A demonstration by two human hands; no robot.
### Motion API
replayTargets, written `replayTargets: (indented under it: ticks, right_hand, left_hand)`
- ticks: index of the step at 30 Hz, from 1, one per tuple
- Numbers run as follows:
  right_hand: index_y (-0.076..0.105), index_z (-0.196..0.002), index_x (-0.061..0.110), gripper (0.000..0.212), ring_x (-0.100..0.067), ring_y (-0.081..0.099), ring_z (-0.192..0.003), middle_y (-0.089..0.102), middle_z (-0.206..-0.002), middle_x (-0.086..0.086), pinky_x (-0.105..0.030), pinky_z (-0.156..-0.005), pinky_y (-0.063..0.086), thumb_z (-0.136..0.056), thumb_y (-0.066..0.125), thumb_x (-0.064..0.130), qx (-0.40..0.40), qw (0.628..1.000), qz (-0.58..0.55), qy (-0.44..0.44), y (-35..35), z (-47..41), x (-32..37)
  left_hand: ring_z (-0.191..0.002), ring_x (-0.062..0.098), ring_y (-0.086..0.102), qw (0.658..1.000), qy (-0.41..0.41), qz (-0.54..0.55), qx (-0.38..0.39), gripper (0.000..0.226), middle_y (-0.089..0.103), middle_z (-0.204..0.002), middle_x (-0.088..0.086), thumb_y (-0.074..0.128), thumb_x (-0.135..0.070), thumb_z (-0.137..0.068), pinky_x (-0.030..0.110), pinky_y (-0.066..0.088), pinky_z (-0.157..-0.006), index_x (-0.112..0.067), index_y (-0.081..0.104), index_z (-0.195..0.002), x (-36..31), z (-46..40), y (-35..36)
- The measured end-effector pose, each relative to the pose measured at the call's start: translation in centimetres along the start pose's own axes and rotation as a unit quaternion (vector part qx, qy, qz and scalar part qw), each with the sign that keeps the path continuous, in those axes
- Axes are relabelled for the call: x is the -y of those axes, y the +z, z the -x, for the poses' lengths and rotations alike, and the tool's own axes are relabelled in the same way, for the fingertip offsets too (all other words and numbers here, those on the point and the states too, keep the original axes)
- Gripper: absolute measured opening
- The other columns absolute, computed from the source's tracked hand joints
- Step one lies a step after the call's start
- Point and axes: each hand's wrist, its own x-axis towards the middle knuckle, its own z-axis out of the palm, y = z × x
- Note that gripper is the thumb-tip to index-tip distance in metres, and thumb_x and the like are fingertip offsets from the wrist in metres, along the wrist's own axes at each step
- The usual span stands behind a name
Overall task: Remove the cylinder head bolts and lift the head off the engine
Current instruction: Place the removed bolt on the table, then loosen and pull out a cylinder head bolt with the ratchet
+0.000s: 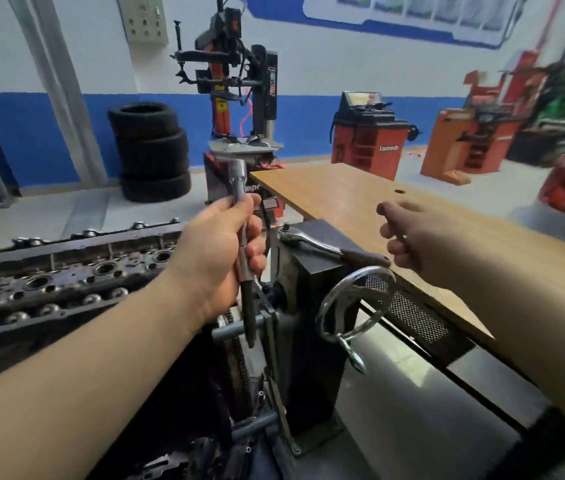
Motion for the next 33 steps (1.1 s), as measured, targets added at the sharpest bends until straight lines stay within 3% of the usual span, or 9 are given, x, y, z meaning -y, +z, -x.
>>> replayTargets:
  ticks: [3,8,17,20,23,26,29,31,33]
  right_hand:
    - [0.070,-0.117,0.015,0.016,-0.017,0.052,-0.055,0.064,-0.087,-0.009,-0.026,-0.042,0.042,-0.104,0.062,0.020,-0.117,0.976,0.186,0.005,-11.0,-1.6,-3.6]
    - [0.067,-0.136,0.025,0.050,-0.033,0.064,-0.104,0.069,-0.127,-0.014,-0.036,-0.080,0.054,-0.095,0.054,0.000,-0.217,0.847,0.484,0.038,-23.7,-2.8,-10.7]
    - [0.065,-0.140,0.026,0.042,-0.034,0.056,-0.118,0.064,-0.125,-0.009,-0.041,-0.102,0.048,-0.103,0.049,0.017,-0.187,0.807,0.560,-0.009,-25.9,-3.6,-18.0]
    - [0.064,-0.138,0.030,0.039,-0.033,0.049,-0.127,0.060,-0.139,-0.004,-0.046,-0.103,0.046,-0.101,0.050,0.028,-0.207,0.757,0.620,0.018,-24.7,-3.9,-17.1]
    - [0.067,-0.133,0.023,0.039,-0.032,0.044,-0.133,0.059,-0.143,-0.005,-0.045,-0.109,0.042,-0.098,0.051,0.018,-0.227,0.815,0.531,-0.058,-20.5,-4.9,-14.6]
    - [0.071,-0.124,0.025,0.031,-0.024,0.049,-0.128,0.065,-0.132,0.001,-0.043,-0.108,0.042,-0.098,0.054,0.028,-0.164,0.869,0.429,-0.184,-12.3,-6.5,-10.7]
    - [0.067,-0.130,0.030,0.039,-0.019,0.051,-0.125,0.064,-0.131,0.006,-0.043,-0.104,0.045,-0.097,0.054,0.046,-0.055,0.864,0.439,-0.240,-3.4,-7.4,-8.7]
    - [0.064,-0.136,0.026,0.046,-0.023,0.056,-0.122,0.065,-0.133,0.002,-0.044,-0.104,0.050,-0.100,0.053,0.051,0.002,0.853,0.483,-0.199,0.5,-8.3,-8.6]
    - [0.069,-0.126,0.025,0.042,-0.024,0.065,-0.103,0.071,-0.115,0.000,-0.041,-0.091,0.057,-0.099,0.054,0.054,0.023,0.854,0.499,-0.147,2.2,-9.1,-8.1]
  left_hand:
    - [-0.047,0.011,0.038,0.999,-0.044,0.013,0.018,0.018,0.047,-0.066,-0.001,0.047,-0.024,-0.113,0.024,0.033,-0.041,-0.014,0.062,-0.112,4.1,-0.2,3.5]
    - [-0.049,0.011,0.036,0.994,-0.104,0.004,0.023,0.019,0.046,-0.067,-0.001,0.048,-0.026,-0.113,0.023,0.032,-0.041,-0.014,0.062,-0.115,9.7,-0.7,7.8]
    - [-0.050,0.012,0.038,0.992,-0.125,-0.005,0.021,0.025,0.049,-0.067,0.000,0.050,-0.025,-0.112,0.024,0.034,-0.041,-0.009,0.061,-0.127,13.8,-1.5,11.4]
    - [-0.050,0.012,0.039,0.992,-0.122,-0.017,0.023,0.026,0.049,-0.068,0.000,0.050,-0.025,-0.112,0.025,0.035,-0.041,-0.009,0.061,-0.129,14.0,-1.7,10.9]
    - [-0.049,0.012,0.038,0.993,-0.112,-0.031,0.018,0.025,0.049,-0.067,0.000,0.049,-0.025,-0.112,0.025,0.035,-0.041,-0.010,0.061,-0.128,13.8,-1.8,10.1]
    - [-0.048,0.012,0.037,0.996,-0.087,-0.037,0.003,0.023,0.048,-0.067,-0.001,0.050,-0.025,-0.112,0.025,0.034,-0.041,-0.010,0.061,-0.126,12.9,-1.7,9.0]
    - [-0.049,0.012,0.037,0.996,-0.067,-0.058,-0.008,0.023,0.048,-0.068,-0.001,0.051,-0.026,-0.111,0.026,0.033,-0.042,-0.011,0.062,-0.125,11.2,-1.4,7.3]
    - [-0.050,0.012,0.037,0.996,-0.054,-0.071,-0.014,0.023,0.048,-0.068,-0.001,0.050,-0.026,-0.111,0.026,0.032,-0.042,-0.011,0.062,-0.125,9.9,-0.9,5.9]
    - [-0.050,0.013,0.037,0.996,-0.046,-0.073,-0.022,0.023,0.048,-0.068,-0.001,0.050,-0.025,-0.111,0.026,0.032,-0.042,-0.011,0.062,-0.124,8.7,-0.5,4.5]
